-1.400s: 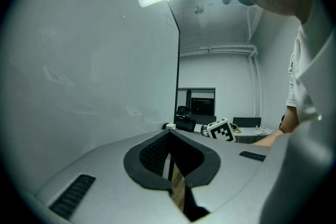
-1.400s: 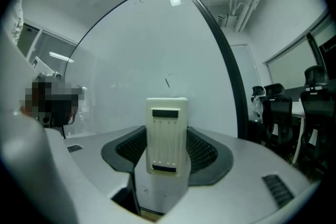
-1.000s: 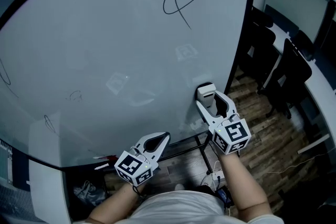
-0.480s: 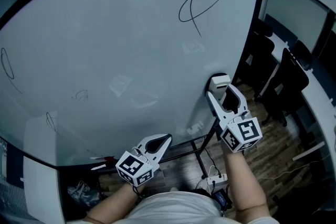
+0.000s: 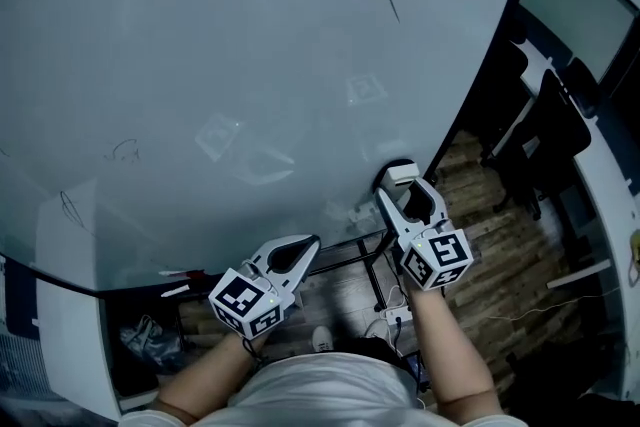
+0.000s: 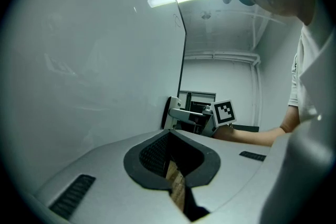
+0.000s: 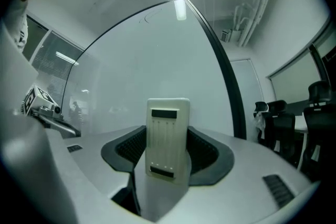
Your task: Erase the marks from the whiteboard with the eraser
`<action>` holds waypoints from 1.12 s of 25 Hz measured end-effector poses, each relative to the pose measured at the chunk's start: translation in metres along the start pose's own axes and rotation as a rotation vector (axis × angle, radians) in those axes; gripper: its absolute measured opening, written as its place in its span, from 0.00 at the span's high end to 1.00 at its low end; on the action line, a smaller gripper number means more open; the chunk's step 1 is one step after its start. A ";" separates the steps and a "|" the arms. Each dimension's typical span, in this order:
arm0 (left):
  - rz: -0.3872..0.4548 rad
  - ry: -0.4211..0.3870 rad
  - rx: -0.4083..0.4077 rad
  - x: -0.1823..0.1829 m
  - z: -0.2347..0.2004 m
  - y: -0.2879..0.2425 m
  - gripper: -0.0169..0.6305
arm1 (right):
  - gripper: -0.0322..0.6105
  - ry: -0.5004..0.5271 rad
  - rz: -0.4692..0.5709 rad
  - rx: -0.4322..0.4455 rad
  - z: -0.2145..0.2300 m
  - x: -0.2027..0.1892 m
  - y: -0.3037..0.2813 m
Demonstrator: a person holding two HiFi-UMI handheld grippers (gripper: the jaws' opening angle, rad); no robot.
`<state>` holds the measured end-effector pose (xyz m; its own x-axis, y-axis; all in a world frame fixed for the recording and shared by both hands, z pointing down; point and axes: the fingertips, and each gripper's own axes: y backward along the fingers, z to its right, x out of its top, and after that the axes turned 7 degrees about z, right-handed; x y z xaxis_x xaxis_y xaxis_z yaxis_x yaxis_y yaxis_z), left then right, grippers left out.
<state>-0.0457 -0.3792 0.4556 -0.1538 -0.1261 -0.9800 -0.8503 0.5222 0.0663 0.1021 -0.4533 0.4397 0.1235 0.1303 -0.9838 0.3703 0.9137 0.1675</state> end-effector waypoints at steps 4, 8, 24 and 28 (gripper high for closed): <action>-0.001 0.020 0.008 -0.008 0.005 0.001 0.96 | 0.57 -0.048 -0.103 0.025 -0.001 -0.041 0.006; 0.015 0.029 0.032 -0.009 0.012 0.006 0.96 | 0.57 -0.109 -0.131 0.091 -0.009 -0.048 0.014; 0.065 0.011 0.135 -0.016 0.155 0.023 0.96 | 0.57 -0.096 -0.001 0.262 -0.045 0.048 0.196; 0.088 -0.009 0.158 -0.017 0.211 0.033 0.96 | 0.57 -0.080 0.022 0.286 -0.051 0.063 0.258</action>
<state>0.0353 -0.1821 0.4354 -0.2185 -0.0667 -0.9736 -0.7441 0.6568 0.1220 0.1590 -0.1895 0.4176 0.2020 0.1080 -0.9734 0.6096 0.7640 0.2113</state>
